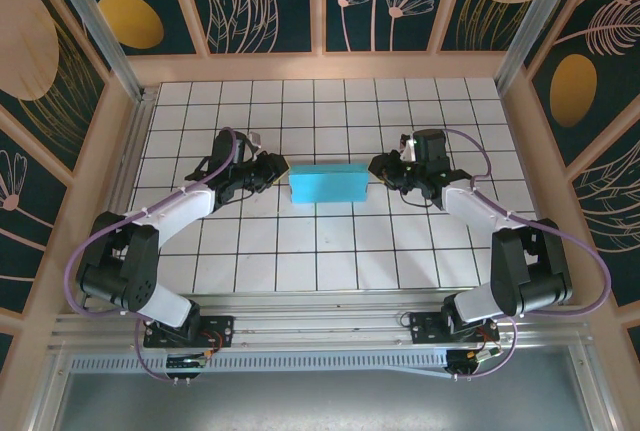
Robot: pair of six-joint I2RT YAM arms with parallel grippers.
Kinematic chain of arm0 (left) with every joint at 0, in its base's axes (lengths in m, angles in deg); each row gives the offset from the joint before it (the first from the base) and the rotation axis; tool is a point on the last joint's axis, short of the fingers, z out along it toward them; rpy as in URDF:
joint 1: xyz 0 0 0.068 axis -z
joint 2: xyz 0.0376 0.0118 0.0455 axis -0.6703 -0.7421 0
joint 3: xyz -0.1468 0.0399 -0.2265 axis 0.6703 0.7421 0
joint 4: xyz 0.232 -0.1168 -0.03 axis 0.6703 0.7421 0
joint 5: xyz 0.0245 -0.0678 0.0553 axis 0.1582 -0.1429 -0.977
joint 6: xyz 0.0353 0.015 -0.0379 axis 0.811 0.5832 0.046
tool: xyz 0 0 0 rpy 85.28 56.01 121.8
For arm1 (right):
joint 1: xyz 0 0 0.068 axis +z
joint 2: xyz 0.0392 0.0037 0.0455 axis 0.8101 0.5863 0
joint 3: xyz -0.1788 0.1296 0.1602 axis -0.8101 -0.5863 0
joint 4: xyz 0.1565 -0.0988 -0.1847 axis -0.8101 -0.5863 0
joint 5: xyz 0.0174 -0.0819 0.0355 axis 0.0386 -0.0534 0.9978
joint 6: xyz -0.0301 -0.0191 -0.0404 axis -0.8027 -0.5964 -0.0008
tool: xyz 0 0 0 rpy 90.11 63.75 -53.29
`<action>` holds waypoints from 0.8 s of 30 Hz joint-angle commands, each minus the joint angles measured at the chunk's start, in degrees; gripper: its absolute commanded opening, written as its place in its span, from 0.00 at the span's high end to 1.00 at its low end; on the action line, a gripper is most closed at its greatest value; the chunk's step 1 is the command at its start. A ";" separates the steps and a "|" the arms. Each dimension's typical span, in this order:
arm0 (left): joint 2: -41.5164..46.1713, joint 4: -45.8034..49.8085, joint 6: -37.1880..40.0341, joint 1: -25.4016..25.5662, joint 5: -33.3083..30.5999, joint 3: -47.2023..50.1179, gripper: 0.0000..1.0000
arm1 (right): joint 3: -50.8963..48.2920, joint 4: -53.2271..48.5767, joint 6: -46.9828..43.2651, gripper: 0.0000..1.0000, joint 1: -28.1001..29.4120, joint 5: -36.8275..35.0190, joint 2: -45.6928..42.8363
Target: Fold the paper box
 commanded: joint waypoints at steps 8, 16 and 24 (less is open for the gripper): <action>-1.23 -1.94 -2.33 0.43 2.79 4.54 0.82 | -1.22 -3.50 -2.07 0.77 -0.23 -4.06 1.15; 2.64 -1.91 0.38 0.43 4.02 1.77 0.64 | 4.74 -6.75 -3.97 0.63 -0.23 -4.71 -3.60; 3.13 -2.82 0.88 0.55 6.12 1.92 0.44 | 1.75 -5.28 -4.80 0.54 -0.19 -4.89 -4.27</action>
